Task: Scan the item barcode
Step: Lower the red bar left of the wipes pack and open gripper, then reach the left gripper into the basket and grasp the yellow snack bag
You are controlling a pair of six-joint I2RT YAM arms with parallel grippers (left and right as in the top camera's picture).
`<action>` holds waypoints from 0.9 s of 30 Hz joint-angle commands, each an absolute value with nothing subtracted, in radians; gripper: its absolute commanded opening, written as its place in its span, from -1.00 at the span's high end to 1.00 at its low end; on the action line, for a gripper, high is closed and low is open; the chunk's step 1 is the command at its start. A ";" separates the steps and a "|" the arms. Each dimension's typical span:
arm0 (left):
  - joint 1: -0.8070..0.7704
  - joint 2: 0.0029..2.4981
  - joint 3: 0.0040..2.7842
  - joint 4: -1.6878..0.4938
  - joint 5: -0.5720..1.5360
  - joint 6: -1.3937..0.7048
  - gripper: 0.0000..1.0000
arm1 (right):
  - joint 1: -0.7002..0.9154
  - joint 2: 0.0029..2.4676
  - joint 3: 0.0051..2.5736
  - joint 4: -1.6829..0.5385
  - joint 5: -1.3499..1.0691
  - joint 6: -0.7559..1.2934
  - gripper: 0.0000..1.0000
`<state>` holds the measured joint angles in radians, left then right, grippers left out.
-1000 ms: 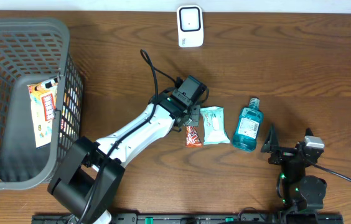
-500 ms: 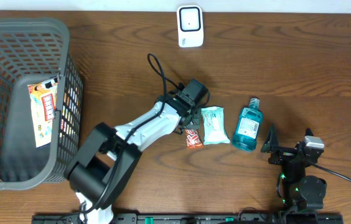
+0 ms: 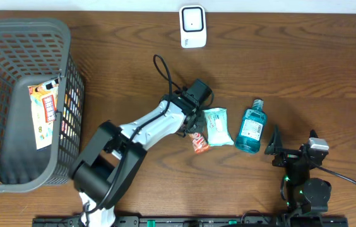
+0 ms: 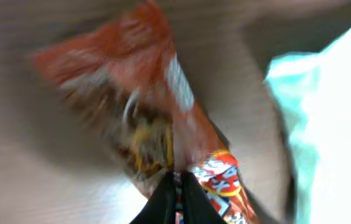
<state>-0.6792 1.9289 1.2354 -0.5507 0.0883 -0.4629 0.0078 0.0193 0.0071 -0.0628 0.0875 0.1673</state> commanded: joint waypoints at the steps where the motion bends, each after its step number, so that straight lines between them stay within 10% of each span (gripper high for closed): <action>1: -0.677 1.767 1.286 -0.594 -0.037 -0.398 0.77 | 0.013 0.019 0.006 -0.065 0.103 0.156 -0.99; 8: -0.620 1.368 1.315 -0.627 -0.224 -0.316 -0.83 | 0.013 0.019 0.006 -0.064 0.102 0.156 -0.98; 27: 0.451 1.250 1.316 -0.758 0.025 -0.660 -0.97 | 0.013 0.019 0.006 -0.065 0.103 0.156 -0.99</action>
<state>0.3538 1.1744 1.3117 -0.7475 -0.0471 -0.5720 0.0078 0.0193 0.0071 -0.0628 0.0875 0.1673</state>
